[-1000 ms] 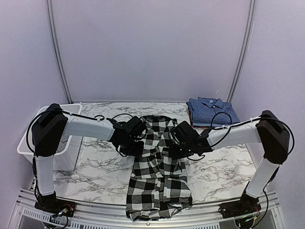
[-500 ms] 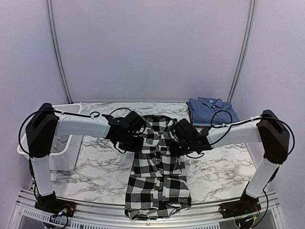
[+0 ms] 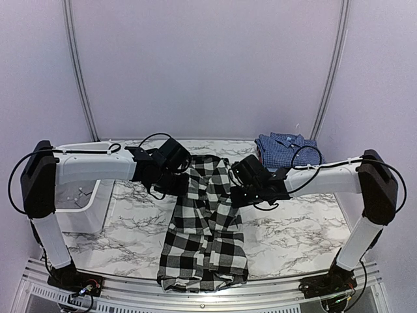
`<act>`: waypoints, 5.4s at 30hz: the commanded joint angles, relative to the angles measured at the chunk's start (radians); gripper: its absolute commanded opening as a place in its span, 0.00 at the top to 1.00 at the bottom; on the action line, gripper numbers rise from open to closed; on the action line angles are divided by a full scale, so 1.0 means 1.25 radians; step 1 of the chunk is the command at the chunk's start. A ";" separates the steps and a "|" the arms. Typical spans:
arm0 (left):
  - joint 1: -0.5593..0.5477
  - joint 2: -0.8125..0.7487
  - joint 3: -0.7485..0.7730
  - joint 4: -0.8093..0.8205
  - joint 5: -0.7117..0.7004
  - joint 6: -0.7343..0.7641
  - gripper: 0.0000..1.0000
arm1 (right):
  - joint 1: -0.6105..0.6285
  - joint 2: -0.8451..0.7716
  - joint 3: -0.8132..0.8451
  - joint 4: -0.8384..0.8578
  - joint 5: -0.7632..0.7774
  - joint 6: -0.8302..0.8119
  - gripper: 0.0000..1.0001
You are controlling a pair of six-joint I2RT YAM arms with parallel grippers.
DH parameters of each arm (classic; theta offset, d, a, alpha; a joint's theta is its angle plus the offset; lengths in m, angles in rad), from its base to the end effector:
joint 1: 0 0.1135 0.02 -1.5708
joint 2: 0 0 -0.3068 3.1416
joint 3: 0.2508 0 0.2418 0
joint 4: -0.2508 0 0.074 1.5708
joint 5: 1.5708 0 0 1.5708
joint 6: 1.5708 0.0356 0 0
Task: Fold and stack the long sleeve shirts
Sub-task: Flatten out the square-folded shirt at the center of the board.
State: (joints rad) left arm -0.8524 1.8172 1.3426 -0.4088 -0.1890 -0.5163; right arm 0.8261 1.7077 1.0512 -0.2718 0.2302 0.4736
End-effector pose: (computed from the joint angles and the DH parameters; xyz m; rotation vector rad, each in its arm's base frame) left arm 0.2681 -0.2966 0.2731 0.3303 2.4475 -0.3772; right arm 0.2426 0.2512 0.2350 -0.3413 2.4609 0.2714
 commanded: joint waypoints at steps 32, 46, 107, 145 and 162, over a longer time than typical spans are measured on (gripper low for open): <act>0.057 0.099 -0.027 0.009 0.037 -0.055 0.89 | -0.012 -0.030 0.003 -0.037 0.049 -0.013 1.00; 0.077 -0.066 -0.018 -0.045 -0.034 -0.025 1.00 | -0.040 -0.067 0.034 -0.092 0.114 -0.025 1.00; 0.440 -0.006 0.358 -0.263 0.102 0.151 1.00 | -0.684 -0.120 0.413 -0.206 0.062 -0.231 1.00; 0.246 0.044 0.238 -0.153 0.064 0.062 0.13 | 0.076 -0.079 0.129 -0.185 -0.024 -0.062 0.46; 0.196 0.183 0.077 0.051 0.219 -0.058 0.13 | 0.162 0.120 0.126 -0.195 -0.077 -0.040 0.48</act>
State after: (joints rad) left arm -0.6151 2.0232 1.4590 -0.3962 0.0860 -0.5594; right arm 1.0340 1.8835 1.2533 -0.4862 0.1188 0.3969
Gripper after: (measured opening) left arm 0.873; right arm 0.519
